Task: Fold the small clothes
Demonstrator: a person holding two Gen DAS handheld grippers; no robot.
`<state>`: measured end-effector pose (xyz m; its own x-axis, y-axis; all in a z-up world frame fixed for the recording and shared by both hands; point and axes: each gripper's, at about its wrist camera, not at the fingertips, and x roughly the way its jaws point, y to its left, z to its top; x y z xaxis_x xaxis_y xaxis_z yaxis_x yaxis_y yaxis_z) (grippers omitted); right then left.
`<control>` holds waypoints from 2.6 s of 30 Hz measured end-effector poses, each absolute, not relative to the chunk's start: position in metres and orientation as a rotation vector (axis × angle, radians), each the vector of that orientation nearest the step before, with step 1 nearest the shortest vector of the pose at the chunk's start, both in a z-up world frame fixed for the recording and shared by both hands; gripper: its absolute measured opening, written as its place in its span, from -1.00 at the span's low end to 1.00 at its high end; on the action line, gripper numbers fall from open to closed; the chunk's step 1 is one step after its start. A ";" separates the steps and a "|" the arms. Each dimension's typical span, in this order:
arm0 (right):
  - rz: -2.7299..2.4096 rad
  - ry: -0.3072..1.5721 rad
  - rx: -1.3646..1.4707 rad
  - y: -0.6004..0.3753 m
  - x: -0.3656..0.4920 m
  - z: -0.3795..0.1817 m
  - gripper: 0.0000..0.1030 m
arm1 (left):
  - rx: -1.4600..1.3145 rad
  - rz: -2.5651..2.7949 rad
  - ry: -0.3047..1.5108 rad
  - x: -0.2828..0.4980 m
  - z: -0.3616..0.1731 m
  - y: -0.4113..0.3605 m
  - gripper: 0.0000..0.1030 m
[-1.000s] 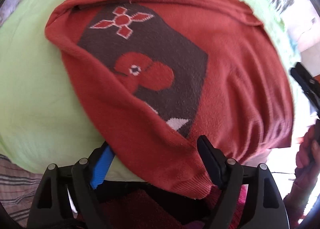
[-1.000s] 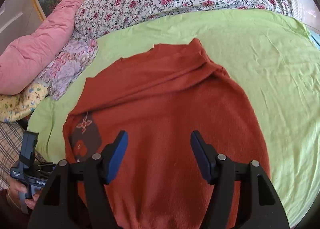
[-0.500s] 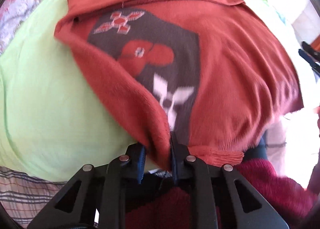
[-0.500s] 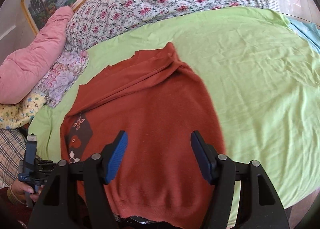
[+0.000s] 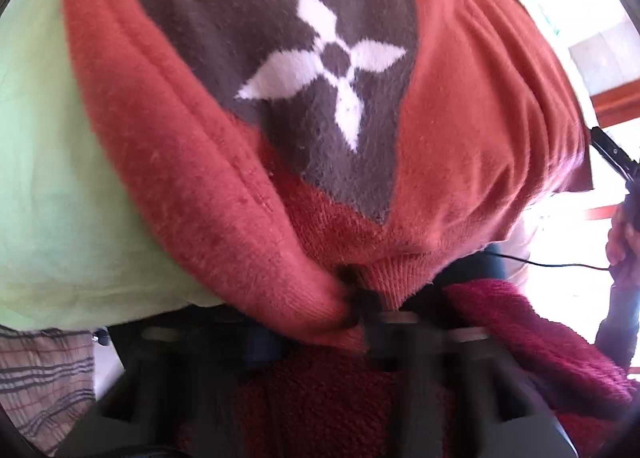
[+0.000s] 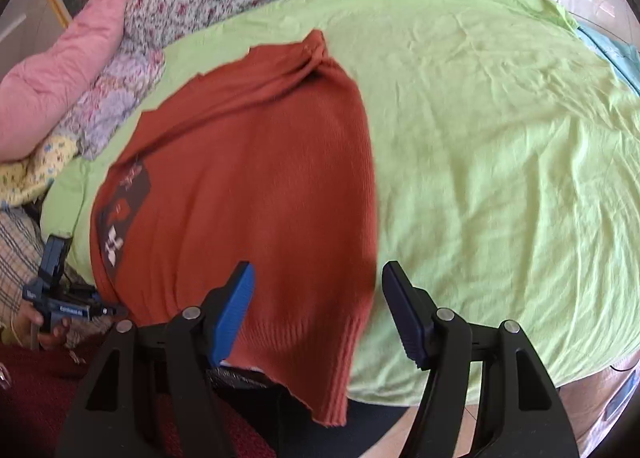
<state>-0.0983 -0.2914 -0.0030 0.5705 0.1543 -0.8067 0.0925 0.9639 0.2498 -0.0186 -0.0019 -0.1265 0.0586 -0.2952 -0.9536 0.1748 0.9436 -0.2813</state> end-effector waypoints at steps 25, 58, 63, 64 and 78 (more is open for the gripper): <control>0.377 0.644 0.694 -0.317 -0.114 0.023 -0.86 | -0.313 -0.569 0.953 -0.064 -0.006 0.062 -0.90; 0.060 0.633 0.711 -0.338 0.258 0.015 -0.87 | -0.593 -0.302 0.770 0.251 -0.007 0.181 -0.90; -0.003 0.692 0.669 -0.337 0.268 -0.010 -0.87 | -0.609 -0.276 0.825 0.270 -0.035 0.187 -0.90; -0.013 0.698 0.673 -0.339 0.268 -0.014 -0.87 | -0.609 -0.273 0.834 0.272 -0.040 0.188 -0.89; 0.109 0.692 0.544 -0.308 0.208 0.020 -0.43 | -0.355 -0.531 0.905 0.190 -0.009 0.128 -0.32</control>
<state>0.2077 -0.3081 0.0201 0.7703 0.2711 -0.5772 0.0811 0.8562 0.5103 0.1903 0.1282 -0.0090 0.5038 -0.5738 -0.6456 0.2840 0.8159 -0.5036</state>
